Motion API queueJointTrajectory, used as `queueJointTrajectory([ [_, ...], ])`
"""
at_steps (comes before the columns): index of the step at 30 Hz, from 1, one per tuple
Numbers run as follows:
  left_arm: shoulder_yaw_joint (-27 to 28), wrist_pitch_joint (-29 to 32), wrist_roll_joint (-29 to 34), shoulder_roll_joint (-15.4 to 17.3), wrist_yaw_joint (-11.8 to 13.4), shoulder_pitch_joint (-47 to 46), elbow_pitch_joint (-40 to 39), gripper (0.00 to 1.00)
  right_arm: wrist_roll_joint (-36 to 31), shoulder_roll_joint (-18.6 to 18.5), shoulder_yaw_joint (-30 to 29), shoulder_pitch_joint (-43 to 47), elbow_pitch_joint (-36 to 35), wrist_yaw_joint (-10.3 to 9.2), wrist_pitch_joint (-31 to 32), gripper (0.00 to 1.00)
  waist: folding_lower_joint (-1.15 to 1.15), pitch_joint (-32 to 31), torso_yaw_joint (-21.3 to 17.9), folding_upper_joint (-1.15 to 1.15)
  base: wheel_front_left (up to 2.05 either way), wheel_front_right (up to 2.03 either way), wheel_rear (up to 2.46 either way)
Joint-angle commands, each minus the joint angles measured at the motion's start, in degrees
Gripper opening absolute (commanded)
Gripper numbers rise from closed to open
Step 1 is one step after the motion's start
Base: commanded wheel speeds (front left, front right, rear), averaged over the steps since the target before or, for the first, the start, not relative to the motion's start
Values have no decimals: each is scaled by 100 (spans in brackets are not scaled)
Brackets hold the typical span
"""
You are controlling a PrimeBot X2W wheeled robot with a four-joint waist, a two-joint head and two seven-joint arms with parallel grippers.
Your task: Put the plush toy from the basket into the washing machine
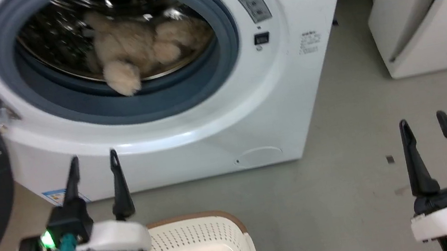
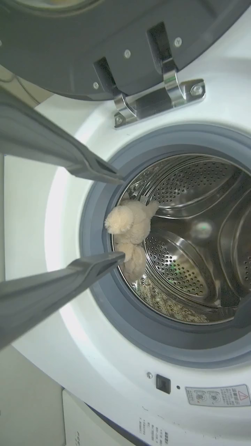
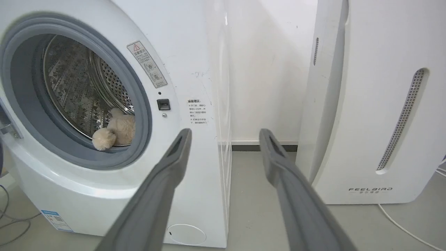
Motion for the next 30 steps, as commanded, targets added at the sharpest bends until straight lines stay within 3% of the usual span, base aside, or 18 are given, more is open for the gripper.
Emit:
queueJointTrajectory([
  [1, -35, -25, 22, -19, 9, 125, -53, 100, -81, -1, -5, 111, -18, -4, -25, 100, 1, -249, 175, 0, 0, 0, 0],
  [9, -234, -25, 14, -69, 27, 878, -109, 100, -252, -1, -77, 543, 68, -4, -25, 100, 1, -739, 418, 0, 0, 0, 0],
  [17, -330, -25, -34, -82, 20, 1070, -51, 100, -210, -1, -174, 856, 127, -4, -25, 100, 1, -881, 466, 0, 0, 0, 0],
  [18, -320, 1, -20, -77, 2, 1015, -56, 0, -222, 0, -168, 801, 109, 0, 1, 0, 1, -882, 467, 0, 0, 0, 0],
  [30, -309, 112, 3, -80, -17, 1036, -135, 0, -256, 0, -133, 766, 111, 1, 104, 0, 1, -896, 452, 0, 0, 0, 0],
])
